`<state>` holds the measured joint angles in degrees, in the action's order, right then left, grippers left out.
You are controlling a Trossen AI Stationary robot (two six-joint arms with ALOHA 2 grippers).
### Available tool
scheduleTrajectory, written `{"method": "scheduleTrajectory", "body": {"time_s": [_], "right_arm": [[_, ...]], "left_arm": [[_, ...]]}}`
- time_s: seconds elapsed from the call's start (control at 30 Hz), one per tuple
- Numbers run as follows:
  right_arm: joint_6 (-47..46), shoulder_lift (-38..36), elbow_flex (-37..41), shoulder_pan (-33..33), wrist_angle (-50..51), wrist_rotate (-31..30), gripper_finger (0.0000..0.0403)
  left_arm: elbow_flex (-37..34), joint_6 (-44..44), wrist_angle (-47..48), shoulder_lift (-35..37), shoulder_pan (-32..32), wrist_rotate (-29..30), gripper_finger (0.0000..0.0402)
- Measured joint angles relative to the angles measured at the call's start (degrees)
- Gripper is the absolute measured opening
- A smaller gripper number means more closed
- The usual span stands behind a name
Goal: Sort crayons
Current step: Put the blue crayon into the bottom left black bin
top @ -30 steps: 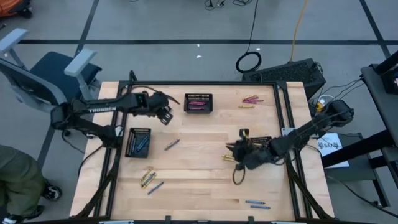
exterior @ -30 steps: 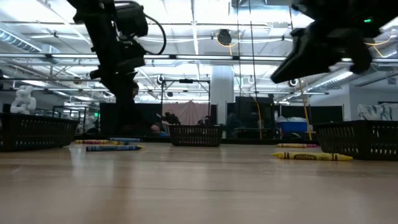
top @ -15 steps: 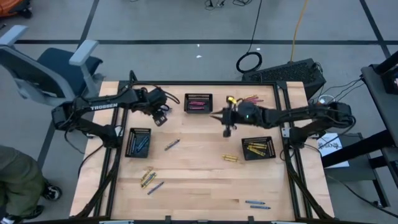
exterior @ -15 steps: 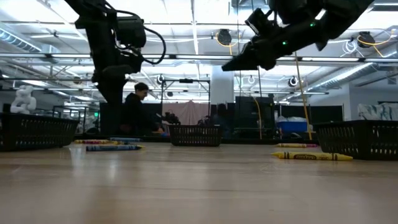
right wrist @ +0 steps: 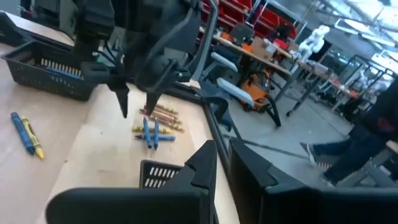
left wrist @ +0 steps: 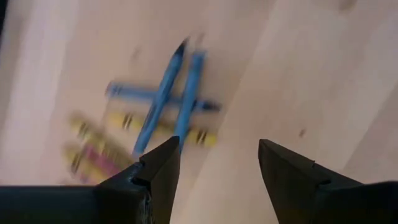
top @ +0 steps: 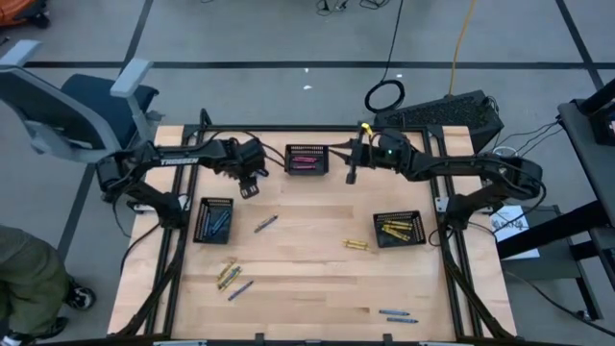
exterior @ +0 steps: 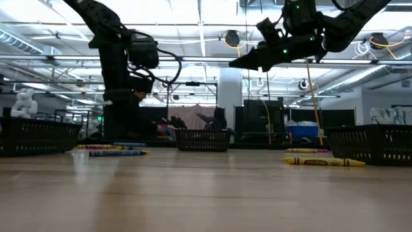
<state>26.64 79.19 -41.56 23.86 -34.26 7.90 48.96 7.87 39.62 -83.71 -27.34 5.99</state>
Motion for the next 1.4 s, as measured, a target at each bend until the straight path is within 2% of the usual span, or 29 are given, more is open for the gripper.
{"method": "scheduleTrajectory", "body": {"time_s": [0.13, 0.23, 0.33, 0.4, 0.67, 0.83, 1.23, 1.4], "right_arm": [[-0.59, 1.7, 0.0, 0.72, -0.22, 0.05, 0.0027], [-0.73, 2.28, 0.0, 0.71, -0.52, 0.02, 0.0027], [-0.82, 2.35, 0.0, 0.71, -0.87, 0.02, 0.0027], [-0.8, 2.35, 0.0, 0.71, -1.37, -0.04, 0.0027], [-2.37, 2.08, 0.0, 0.7, -1.85, -0.09, 0.0027], [-3.22, 2.06, 0.0, 0.67, -1.91, -0.09, 0.0027], [-3.81, 2.06, 0.0, 0.63, -2.4, -0.11, 0.0027], [-4.97, 2.06, 0.0, 0.61, -2.4, -0.11, 0.0027]], "left_arm": [[-0.18, 6.69, -5.75, 0.15, -2.78, -3.5, 0.0212], [-0.16, 10.26, -5.67, -0.09, -6.0, -5.22, 0.0212], [-0.19, 11.79, -6.19, -0.91, -9.51, -10.74, 0.0212], [-0.19, 12.85, -6.53, -1.37, -11.17, -12.24, 0.0211], [-0.21, 21.04, -6.08, -4.96, -12.38, -12.91, 0.0163], [-0.21, 21.08, -6.17, -7.3, -12.4, -12.85, 0.0143], [-0.18, 19.34, -6.36, -10.2, -12.38, -10.01, 0.0137], [-0.16, 17.57, -6.28, -10.2, -11.92, -9.66, 0.0099]]}}
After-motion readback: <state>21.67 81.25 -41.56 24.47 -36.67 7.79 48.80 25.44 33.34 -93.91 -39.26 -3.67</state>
